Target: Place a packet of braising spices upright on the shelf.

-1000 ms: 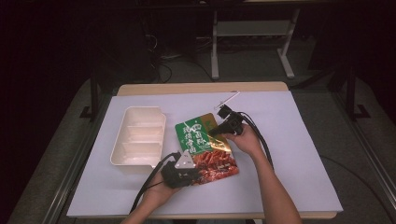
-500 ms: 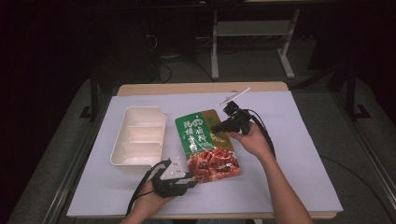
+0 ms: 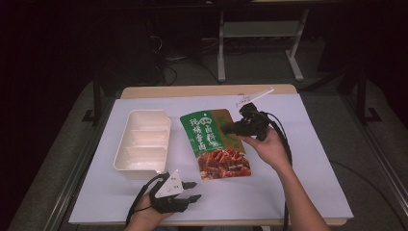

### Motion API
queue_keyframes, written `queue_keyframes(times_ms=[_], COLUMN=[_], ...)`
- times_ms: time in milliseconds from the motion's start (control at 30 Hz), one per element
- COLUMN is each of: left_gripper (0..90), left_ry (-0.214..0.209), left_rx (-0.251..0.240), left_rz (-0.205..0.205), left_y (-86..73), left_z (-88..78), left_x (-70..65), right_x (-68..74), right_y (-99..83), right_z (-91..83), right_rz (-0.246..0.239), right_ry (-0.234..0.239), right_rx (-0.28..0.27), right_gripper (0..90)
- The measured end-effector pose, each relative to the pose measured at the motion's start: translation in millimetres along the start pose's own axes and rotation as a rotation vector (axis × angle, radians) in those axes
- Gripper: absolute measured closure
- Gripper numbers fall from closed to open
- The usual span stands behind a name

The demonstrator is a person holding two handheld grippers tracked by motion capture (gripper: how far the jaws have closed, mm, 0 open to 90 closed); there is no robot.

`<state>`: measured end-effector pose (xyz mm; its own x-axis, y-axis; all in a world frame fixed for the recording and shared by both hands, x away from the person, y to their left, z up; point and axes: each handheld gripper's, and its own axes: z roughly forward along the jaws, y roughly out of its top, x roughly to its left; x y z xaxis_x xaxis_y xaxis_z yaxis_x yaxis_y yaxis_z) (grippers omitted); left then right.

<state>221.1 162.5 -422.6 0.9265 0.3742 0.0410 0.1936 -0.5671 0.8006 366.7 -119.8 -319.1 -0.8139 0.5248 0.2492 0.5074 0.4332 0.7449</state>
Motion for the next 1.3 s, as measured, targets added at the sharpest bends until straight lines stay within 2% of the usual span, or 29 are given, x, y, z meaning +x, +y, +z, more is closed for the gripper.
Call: queue_keyframes(times_ms=[167,367,533,867,1100,1300], left_gripper=[54.0,49.0,45.1,38.6,36.7,35.7], left_ry=[-0.009,-0.016,-0.015,-0.006,-0.006,-0.006], left_rx=[-0.015,-0.047,-0.052,-0.056,-0.05,-0.054], left_rz=[0.003,-0.002,0.001,-0.013,-0.017,-0.019], left_y=[-1.9,-8.5,-13.5,-23.1,-27.7,-29.2], left_z=[-3.3,-7.3,-11.1,-17.7,-20.1,-19.5], left_x=[-2.8,-4.8,-4.8,-5.9,-6.1,-6.4], right_x=[12.5,22.2,28.4,37.8,43.5,47.1], right_y=[4.2,8.6,13.2,22.1,30.0,37.6], right_z=[-10.6,-15.4,-15.6,-13.2,-10.9,-9.7], right_rz=[-0.021,-0.043,-0.055,-0.062,-0.084,-0.084], right_ry=[-0.012,-0.028,-0.039,-0.031,-0.033,-0.033], right_rx=[-0.035,-0.074,-0.105,-0.147,-0.168,-0.184], right_gripper=[89.4,89.4,89.5,89.5,89.5,89.5])
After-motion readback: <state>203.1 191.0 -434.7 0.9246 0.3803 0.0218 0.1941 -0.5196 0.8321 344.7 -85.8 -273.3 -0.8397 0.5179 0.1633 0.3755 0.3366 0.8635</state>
